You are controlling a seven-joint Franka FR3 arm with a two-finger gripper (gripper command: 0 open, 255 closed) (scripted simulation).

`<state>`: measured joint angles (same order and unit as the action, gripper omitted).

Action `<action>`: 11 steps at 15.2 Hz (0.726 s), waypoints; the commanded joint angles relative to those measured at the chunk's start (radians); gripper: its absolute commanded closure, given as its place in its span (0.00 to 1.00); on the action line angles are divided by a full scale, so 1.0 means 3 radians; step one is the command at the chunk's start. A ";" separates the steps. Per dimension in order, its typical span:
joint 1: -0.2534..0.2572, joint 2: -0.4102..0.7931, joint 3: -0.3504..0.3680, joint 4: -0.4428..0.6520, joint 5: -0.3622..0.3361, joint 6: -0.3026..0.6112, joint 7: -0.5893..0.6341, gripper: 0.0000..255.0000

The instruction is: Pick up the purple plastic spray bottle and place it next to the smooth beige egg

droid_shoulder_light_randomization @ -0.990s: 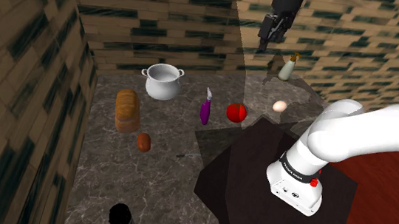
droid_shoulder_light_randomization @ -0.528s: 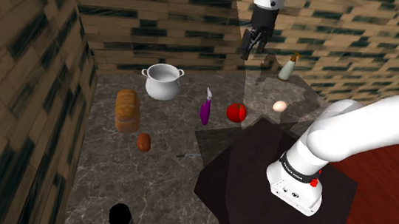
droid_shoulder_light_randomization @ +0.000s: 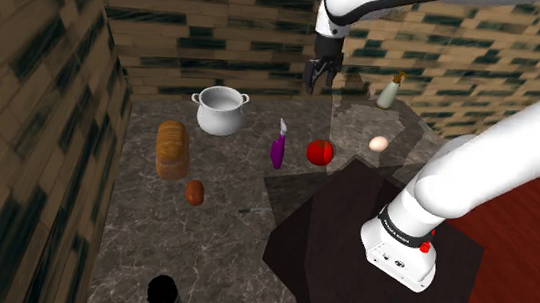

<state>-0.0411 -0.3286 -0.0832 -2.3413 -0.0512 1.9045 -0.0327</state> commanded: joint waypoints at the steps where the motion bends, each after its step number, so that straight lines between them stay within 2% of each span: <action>1: -0.0015 0.0226 -0.0044 0.0041 0.0021 0.0145 -0.0044 0.00; 11: -0.0083 0.1535 -0.0157 0.0572 0.0261 0.0691 -0.0263 0.00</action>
<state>-0.0624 0.0944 -0.1279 -2.1867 0.0187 2.0984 -0.1037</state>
